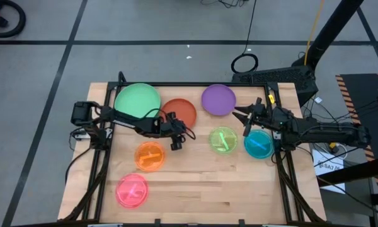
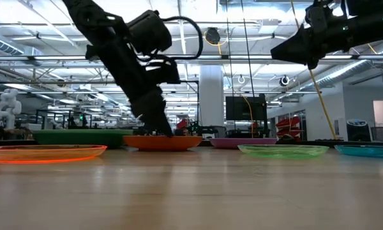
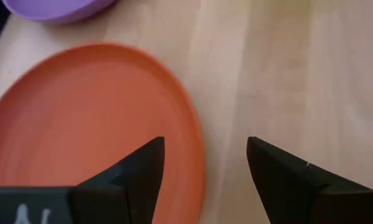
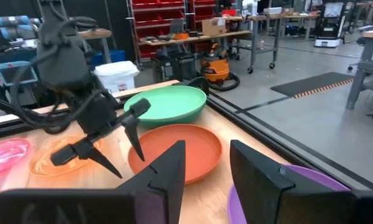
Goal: Stack plastic plates
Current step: Stack the orange plate on top of the light green plate
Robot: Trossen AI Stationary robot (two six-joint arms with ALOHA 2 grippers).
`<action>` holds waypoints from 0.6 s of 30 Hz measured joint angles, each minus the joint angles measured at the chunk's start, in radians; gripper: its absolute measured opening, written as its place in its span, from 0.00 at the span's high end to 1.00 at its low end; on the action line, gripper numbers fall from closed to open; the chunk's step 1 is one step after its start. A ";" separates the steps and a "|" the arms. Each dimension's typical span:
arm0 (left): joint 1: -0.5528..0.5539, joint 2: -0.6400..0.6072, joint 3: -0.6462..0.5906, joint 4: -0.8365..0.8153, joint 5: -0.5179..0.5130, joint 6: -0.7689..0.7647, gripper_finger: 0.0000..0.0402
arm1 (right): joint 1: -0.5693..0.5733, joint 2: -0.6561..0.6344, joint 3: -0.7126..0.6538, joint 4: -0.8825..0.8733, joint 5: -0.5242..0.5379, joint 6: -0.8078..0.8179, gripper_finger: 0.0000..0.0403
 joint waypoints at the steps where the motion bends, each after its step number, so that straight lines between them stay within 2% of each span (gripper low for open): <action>1: 0.001 0.000 -0.002 -0.006 -0.004 0.009 0.42 | -0.001 0.000 0.000 -0.001 0.006 0.000 0.71; 18: 0.027 0.044 -0.001 0.029 0.005 0.011 0.42 | -0.005 -0.001 0.000 -0.011 0.020 -0.004 0.71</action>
